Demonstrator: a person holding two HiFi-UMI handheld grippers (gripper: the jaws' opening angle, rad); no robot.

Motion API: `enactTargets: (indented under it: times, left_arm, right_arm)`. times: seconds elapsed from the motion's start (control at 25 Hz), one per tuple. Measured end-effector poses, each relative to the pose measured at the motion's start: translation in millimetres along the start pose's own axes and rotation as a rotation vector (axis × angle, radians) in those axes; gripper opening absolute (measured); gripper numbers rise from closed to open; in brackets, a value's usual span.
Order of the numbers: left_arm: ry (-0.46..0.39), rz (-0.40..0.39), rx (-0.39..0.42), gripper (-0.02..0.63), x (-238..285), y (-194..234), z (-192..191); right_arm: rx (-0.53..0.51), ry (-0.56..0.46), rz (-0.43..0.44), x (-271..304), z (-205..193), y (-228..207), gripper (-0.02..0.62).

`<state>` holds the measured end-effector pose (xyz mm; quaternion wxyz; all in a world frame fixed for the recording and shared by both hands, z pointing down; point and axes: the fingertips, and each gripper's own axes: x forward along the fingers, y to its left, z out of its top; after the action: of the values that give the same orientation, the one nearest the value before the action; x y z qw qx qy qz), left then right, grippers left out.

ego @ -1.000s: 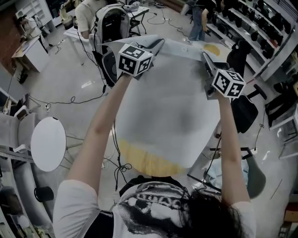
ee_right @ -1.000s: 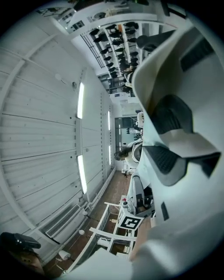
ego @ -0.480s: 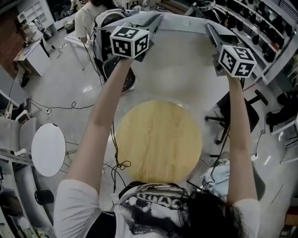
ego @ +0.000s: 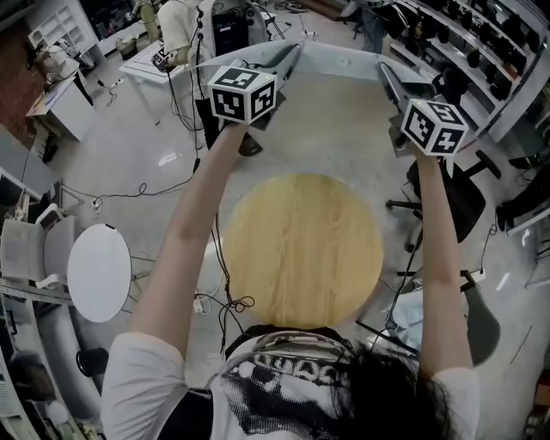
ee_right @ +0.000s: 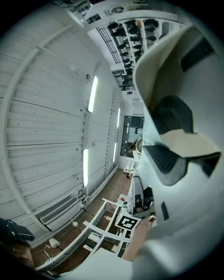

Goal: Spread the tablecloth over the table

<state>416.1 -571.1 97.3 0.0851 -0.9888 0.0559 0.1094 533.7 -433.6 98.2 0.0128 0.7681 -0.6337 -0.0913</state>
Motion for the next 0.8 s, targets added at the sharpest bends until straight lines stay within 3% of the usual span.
enactTargets:
  times: [0.28, 0.8]
  left_arm:
    - [0.096, -0.018, -0.066, 0.074, -40.5, -32.9, -58.0]
    - [0.143, -0.039, -0.154, 0.074, -144.0, -95.8, -81.6]
  right_arm:
    - [0.034, 0.094, 0.001, -40.5, -56.2, 30.6, 0.083]
    - [0.149, 0.129, -0.008, -134.2, -92.7, 110.7, 0.080]
